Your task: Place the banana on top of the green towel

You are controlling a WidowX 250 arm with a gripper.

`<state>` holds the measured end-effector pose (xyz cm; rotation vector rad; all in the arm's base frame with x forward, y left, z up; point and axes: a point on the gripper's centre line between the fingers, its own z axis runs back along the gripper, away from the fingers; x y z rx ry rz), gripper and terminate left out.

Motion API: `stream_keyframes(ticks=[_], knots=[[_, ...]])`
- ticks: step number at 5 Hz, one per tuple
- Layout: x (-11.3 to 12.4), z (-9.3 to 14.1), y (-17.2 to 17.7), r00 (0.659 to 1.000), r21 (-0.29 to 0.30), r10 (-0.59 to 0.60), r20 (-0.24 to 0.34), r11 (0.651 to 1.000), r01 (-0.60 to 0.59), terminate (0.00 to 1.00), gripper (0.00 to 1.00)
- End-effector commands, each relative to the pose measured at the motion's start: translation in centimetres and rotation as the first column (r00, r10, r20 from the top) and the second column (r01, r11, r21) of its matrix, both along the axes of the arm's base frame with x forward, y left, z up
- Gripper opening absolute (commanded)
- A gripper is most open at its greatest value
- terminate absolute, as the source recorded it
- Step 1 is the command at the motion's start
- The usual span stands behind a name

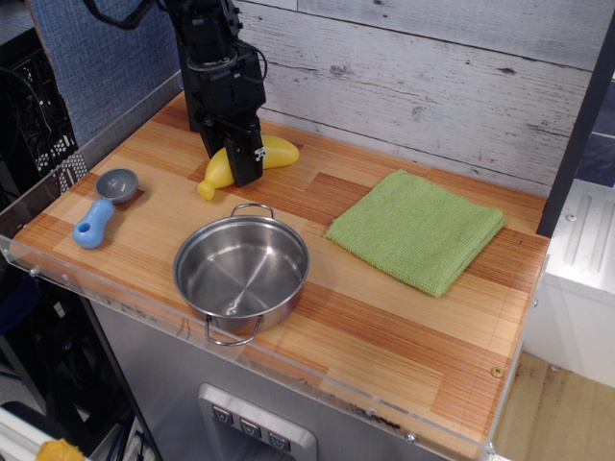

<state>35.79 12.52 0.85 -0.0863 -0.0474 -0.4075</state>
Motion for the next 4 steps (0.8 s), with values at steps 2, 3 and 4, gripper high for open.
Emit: stream_keyframes(ticks=[2, 3, 4], knots=[[-3.1, 10.5, -2.1, 0.933, 0.093, 0.339, 0.117, 0.932, -0.350, 0.00, 0.00], [-4.0, 14.0, -4.9, 0.893, 0.101, 0.421, 0.162, 0.893, -0.439, 0.00, 0.00], [-4.7, 13.6, -9.8, 0.924, 0.100, 0.354, 0.144, 0.924, -0.369, 0.00, 0.00]])
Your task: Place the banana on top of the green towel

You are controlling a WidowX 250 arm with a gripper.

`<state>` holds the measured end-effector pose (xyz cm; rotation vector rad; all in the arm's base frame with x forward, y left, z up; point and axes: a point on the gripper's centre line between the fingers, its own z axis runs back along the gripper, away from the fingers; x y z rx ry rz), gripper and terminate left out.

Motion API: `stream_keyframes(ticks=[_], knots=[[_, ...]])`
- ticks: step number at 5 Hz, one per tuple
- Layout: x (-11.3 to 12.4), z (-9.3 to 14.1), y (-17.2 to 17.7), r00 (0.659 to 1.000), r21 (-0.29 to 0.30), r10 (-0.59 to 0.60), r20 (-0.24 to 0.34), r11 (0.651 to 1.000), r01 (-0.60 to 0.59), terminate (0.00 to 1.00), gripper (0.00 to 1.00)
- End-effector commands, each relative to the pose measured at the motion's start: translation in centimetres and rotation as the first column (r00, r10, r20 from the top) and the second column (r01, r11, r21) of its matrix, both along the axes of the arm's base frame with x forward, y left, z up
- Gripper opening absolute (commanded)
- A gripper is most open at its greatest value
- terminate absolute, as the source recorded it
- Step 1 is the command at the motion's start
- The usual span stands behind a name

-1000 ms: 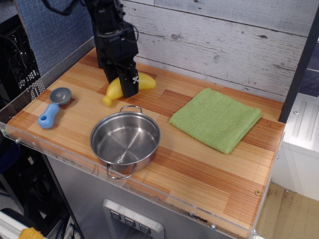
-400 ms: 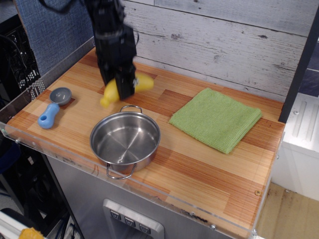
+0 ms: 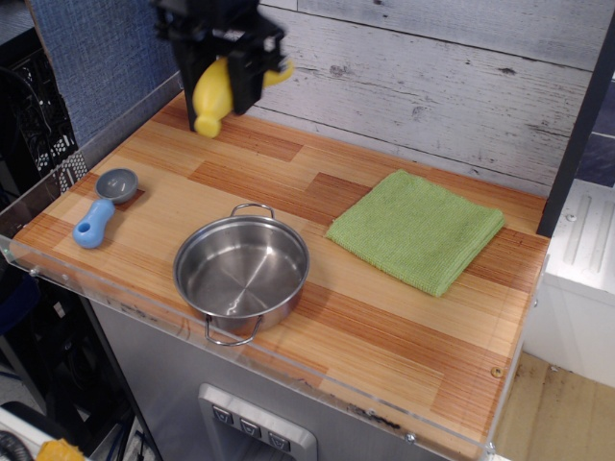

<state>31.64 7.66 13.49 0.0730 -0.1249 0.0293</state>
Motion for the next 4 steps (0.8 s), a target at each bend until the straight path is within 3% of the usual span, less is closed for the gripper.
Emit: stream_keyframes(ticks=[1, 2, 3, 4], knots=[[-1.3, -2.4, -9.8, 0.980, 0.047, -0.199, 0.004, 0.979, 0.198, 0.00, 0.00], [-1.0, -5.1, -12.4, 0.961, 0.016, -0.278, 0.010, 0.960, 0.278, 0.00, 0.00], [0.3, -6.3, -13.1, 0.944, 0.023, -0.326, 0.048, 0.945, 0.326, 0.00, 0.00], [2.0, -5.9, -11.9, 0.944, -0.005, -0.311, 0.109, 0.950, 0.313, 0.00, 0.00]])
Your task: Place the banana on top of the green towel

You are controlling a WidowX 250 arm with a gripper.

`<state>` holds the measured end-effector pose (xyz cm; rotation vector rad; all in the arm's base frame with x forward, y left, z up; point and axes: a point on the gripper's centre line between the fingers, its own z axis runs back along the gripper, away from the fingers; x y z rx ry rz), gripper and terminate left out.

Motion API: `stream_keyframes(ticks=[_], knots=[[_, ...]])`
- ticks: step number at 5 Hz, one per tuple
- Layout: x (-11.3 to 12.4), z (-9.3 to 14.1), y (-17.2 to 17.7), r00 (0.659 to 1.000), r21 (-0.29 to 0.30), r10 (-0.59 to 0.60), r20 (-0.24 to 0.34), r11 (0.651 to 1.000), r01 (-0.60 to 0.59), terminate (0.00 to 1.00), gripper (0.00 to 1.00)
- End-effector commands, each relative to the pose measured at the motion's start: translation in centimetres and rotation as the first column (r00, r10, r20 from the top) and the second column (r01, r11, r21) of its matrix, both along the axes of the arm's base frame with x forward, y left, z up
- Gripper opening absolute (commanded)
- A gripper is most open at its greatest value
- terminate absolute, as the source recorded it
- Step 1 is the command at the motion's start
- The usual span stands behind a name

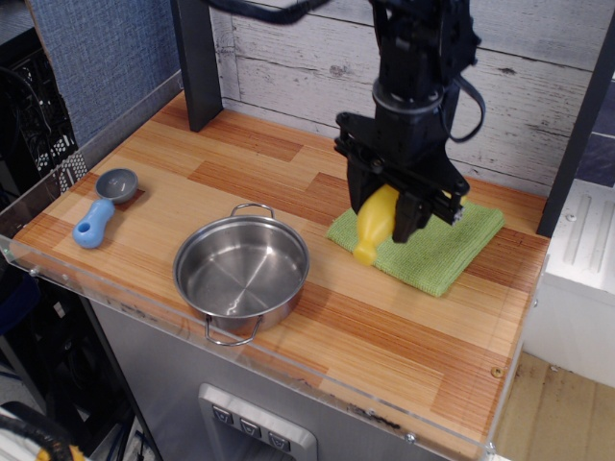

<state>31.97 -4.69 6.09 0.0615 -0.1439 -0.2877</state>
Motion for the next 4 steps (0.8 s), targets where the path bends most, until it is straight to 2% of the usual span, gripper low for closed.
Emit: stream_keyframes(ticks=[1, 3, 4], knots=[[3.3, 1.9, 0.9, 0.994, -0.094, 0.007, 0.111, 0.996, 0.003, 0.00, 0.00], [3.8, 0.5, 0.5, 0.998, -0.140, 0.028, 0.054, 0.990, -0.020, 0.00, 0.00], [3.4, 0.0, 0.2, 1.000, -0.156, 0.021, 0.018, 0.988, -0.018, 0.00, 1.00]])
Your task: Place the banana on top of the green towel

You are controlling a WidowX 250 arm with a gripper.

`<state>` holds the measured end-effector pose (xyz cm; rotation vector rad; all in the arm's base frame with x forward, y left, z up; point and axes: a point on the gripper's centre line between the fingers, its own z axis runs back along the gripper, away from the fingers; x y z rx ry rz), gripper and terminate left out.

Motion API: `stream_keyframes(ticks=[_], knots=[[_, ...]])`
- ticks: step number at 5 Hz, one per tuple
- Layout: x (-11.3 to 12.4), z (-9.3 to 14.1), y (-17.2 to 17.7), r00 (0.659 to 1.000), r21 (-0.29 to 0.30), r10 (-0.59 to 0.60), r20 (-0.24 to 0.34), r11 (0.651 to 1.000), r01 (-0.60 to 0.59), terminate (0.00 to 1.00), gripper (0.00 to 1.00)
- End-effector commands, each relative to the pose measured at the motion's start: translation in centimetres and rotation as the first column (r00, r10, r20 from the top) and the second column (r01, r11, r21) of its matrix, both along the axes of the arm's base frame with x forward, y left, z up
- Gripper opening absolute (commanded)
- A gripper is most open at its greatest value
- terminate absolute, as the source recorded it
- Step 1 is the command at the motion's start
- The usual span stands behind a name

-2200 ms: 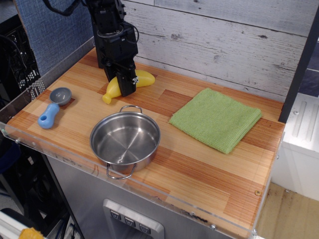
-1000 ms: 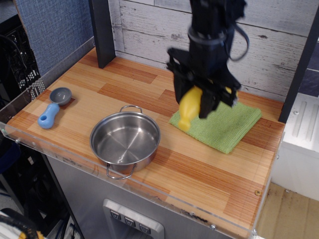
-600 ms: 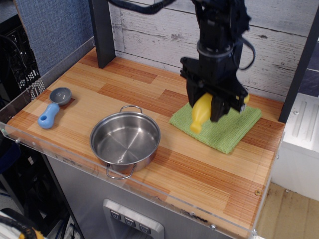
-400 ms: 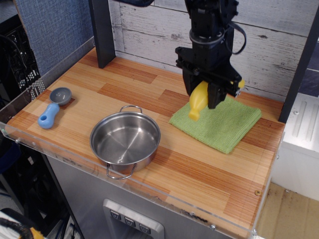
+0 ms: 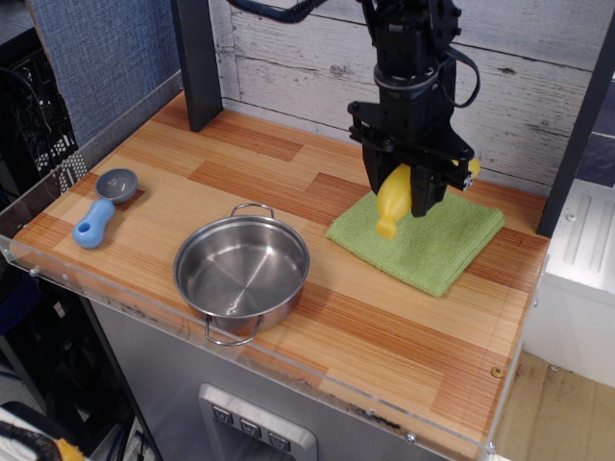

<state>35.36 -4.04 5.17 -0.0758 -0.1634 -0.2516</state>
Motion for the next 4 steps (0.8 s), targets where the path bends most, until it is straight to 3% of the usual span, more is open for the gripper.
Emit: stream_keyframes(ticks=[1, 2, 4], knots=[[-0.2, 1.5, -0.5, 1.000, -0.031, -0.018, 0.012, 0.999, 0.018, 0.00, 1.00], [-0.5, 4.9, 0.1, 0.998, -0.035, -0.006, 0.058, 0.999, 0.008, 0.00, 1.00], [-2.5, 12.4, 3.1, 0.989, 0.044, 0.093, 0.113, 0.994, -0.099, 0.00, 1.00]])
